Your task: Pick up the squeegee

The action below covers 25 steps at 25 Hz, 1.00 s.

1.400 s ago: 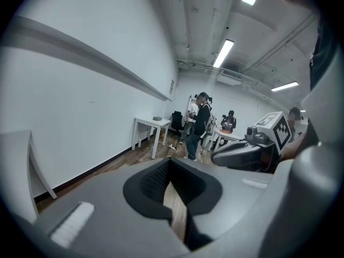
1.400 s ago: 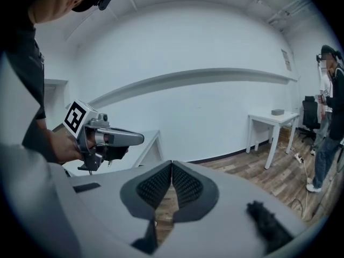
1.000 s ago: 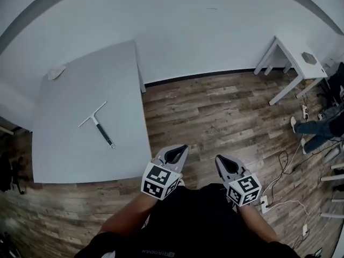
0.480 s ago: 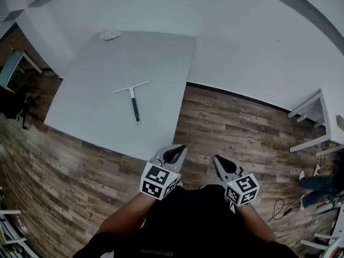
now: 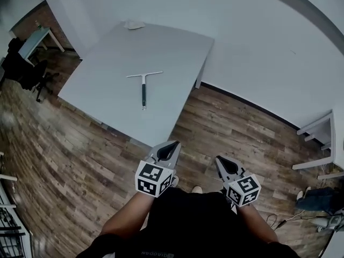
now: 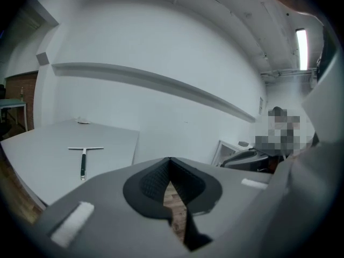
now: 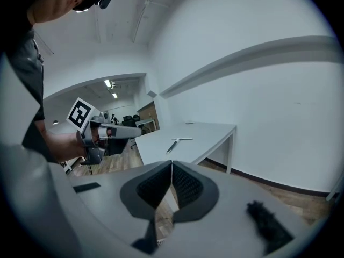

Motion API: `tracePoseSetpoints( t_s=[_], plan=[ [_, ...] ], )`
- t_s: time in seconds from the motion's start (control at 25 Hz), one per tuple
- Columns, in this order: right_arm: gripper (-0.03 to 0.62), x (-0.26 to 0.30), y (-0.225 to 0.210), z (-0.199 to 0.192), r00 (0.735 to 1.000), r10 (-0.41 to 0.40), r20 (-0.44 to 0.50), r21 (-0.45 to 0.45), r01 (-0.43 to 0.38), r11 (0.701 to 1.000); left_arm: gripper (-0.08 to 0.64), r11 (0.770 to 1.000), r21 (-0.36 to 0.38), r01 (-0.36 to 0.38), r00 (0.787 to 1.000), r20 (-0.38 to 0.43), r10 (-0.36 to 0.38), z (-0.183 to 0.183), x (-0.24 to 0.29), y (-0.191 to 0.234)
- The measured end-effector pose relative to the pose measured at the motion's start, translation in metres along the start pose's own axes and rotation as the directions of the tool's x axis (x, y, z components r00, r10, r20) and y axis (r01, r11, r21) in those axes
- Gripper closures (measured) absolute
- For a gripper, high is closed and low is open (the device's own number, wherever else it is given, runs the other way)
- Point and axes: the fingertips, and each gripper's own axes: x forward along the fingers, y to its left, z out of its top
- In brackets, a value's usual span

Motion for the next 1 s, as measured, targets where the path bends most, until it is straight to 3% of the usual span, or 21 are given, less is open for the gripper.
tracePoseSetpoints(
  t_s=[0.48, 1.0],
  plan=[
    [0.586, -0.037, 0.019, -0.041, 0.986, 0.161, -0.048, -0.040, -0.163, 0.986, 0.554, 0.989, -0.069, -0.130, 0.991, -0.022, 0.128, -0.055, -0.043, -0.062],
    [0.586, -0.008, 0.056, -0.067, 0.951, 0.291, -0.104, -0.028, -0.295, 0.955, 0.554, 0.937, -0.134, -0.321, 0.947, -0.056, 0.316, -0.094, -0.102, -0.028]
  ],
)
